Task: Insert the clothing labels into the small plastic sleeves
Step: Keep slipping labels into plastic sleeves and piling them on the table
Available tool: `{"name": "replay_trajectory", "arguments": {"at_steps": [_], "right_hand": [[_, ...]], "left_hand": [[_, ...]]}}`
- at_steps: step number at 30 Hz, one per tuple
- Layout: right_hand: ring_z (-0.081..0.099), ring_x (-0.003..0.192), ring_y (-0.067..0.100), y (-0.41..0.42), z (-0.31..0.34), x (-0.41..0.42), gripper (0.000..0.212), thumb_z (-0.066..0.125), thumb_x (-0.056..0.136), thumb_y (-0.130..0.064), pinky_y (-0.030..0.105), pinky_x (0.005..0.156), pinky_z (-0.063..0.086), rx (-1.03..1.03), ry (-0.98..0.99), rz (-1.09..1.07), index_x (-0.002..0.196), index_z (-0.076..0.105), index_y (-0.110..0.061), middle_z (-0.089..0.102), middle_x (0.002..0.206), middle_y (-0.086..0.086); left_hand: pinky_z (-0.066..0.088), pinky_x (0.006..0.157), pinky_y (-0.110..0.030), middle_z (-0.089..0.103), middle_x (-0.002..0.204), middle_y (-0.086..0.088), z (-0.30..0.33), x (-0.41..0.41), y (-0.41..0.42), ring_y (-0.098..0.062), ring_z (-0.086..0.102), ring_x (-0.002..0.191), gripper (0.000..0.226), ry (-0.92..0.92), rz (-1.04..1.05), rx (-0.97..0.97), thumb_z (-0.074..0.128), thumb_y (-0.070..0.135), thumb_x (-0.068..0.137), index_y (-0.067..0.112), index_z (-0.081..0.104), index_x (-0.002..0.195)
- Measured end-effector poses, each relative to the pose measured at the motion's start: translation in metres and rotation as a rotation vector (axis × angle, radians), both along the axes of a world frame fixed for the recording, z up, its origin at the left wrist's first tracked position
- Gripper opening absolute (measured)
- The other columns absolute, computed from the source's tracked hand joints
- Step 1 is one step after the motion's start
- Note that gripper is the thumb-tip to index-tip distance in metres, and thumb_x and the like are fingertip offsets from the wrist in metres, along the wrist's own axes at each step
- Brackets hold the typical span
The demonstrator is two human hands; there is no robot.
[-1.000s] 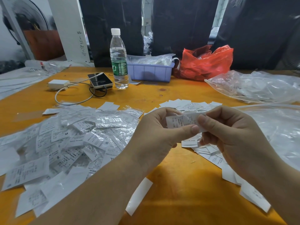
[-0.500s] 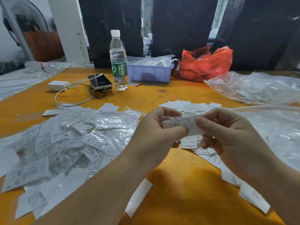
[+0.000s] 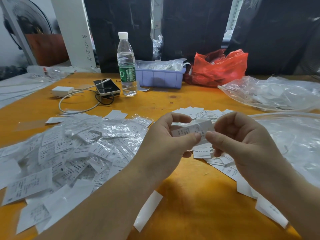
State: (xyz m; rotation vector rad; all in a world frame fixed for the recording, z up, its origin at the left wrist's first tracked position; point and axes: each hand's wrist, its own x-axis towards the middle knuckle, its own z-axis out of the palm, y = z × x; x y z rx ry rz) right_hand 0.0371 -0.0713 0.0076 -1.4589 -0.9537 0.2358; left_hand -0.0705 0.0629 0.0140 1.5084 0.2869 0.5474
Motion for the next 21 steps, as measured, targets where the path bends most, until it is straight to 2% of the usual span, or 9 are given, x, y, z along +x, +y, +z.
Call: {"name": "replay_trajectory", "arguments": {"at_steps": [4, 7, 9, 11, 12, 14, 17, 21], "right_hand": [[0.061, 0.064, 0.021, -0.0003, 0.0005, -0.0037, 0.02, 0.072, 0.069, -0.032, 0.028, 0.055, 0.054, 0.004, -0.061, -0.034, 0.084, 0.07, -0.018, 0.067, 0.074, 0.007], [0.062, 0.063, 0.022, -0.001, 0.0018, -0.0062, 0.017, 0.071, 0.07, -0.031, 0.033, 0.056, 0.056, -0.03, -0.102, -0.043, 0.084, 0.072, -0.022, 0.068, 0.074, 0.006], [0.063, 0.063, 0.021, -0.0012, 0.0023, -0.0073, 0.015, 0.072, 0.07, -0.031, 0.037, 0.058, 0.057, -0.04, -0.124, -0.059, 0.084, 0.073, -0.026, 0.068, 0.074, 0.005], [0.062, 0.064, 0.019, -0.0008, 0.0017, -0.0067, 0.01, 0.074, 0.075, -0.024, 0.04, 0.059, 0.056, -0.034, -0.135, -0.072, 0.084, 0.073, -0.027, 0.069, 0.076, 0.003], [0.062, 0.064, 0.019, -0.0008, 0.0004, -0.0057, 0.012, 0.074, 0.078, -0.017, 0.041, 0.059, 0.056, -0.033, -0.141, -0.082, 0.084, 0.073, -0.028, 0.07, 0.077, 0.002], [0.062, 0.068, 0.018, -0.0005, -0.0016, -0.0041, 0.02, 0.072, 0.083, -0.008, 0.042, 0.06, 0.056, -0.033, -0.139, -0.099, 0.084, 0.072, -0.028, 0.071, 0.08, -0.001], [0.065, 0.077, 0.021, 0.0001, -0.0024, -0.0033, 0.027, 0.072, 0.083, -0.006, 0.044, 0.063, 0.057, -0.013, -0.125, -0.116, 0.097, 0.065, -0.029, 0.071, 0.087, -0.004], [0.066, 0.076, 0.022, 0.0004, -0.0034, -0.0025, 0.033, 0.069, 0.086, -0.009, 0.041, 0.061, 0.057, -0.034, -0.146, -0.128, 0.107, 0.057, -0.03, 0.073, 0.084, -0.006]], "left_hand": [[0.059, 0.061, -0.025, 0.069, 0.081, 0.002, -0.0006, -0.0003, 0.0003, -0.007, 0.067, 0.066, 0.025, 0.011, -0.004, 0.005, 0.076, 0.006, 0.08, 0.02, 0.065, 0.097], [0.058, 0.058, -0.025, 0.067, 0.072, 0.01, -0.0018, 0.0005, 0.0007, -0.004, 0.065, 0.062, 0.02, 0.017, -0.01, 0.019, 0.076, 0.005, 0.08, 0.021, 0.068, 0.088], [0.058, 0.058, -0.025, 0.068, 0.072, 0.01, -0.0028, 0.0014, 0.0007, -0.004, 0.066, 0.063, 0.017, 0.027, -0.007, 0.019, 0.076, 0.007, 0.081, 0.022, 0.068, 0.085], [0.059, 0.059, -0.026, 0.068, 0.069, 0.011, -0.0032, 0.0017, 0.0005, -0.002, 0.065, 0.062, 0.008, 0.044, -0.006, 0.009, 0.074, 0.014, 0.083, 0.02, 0.069, 0.085], [0.058, 0.059, -0.025, 0.067, 0.065, 0.013, -0.0024, 0.0019, -0.0002, -0.001, 0.064, 0.061, 0.003, 0.06, -0.005, 0.005, 0.072, 0.019, 0.086, 0.019, 0.069, 0.085], [0.057, 0.058, -0.023, 0.064, 0.061, 0.013, -0.0027, 0.0027, -0.0003, -0.002, 0.061, 0.059, 0.013, 0.09, 0.003, 0.004, 0.065, 0.026, 0.09, 0.016, 0.07, 0.082], [0.055, 0.057, -0.024, 0.063, 0.059, 0.012, -0.0023, 0.0035, 0.0, -0.006, 0.059, 0.058, 0.02, 0.114, 0.02, -0.018, 0.061, 0.028, 0.094, 0.017, 0.069, 0.079], [0.055, 0.058, -0.024, 0.064, 0.063, 0.01, -0.0029, 0.0039, 0.0004, -0.003, 0.059, 0.058, 0.019, 0.118, 0.016, -0.019, 0.061, 0.025, 0.094, 0.017, 0.069, 0.08]]}}
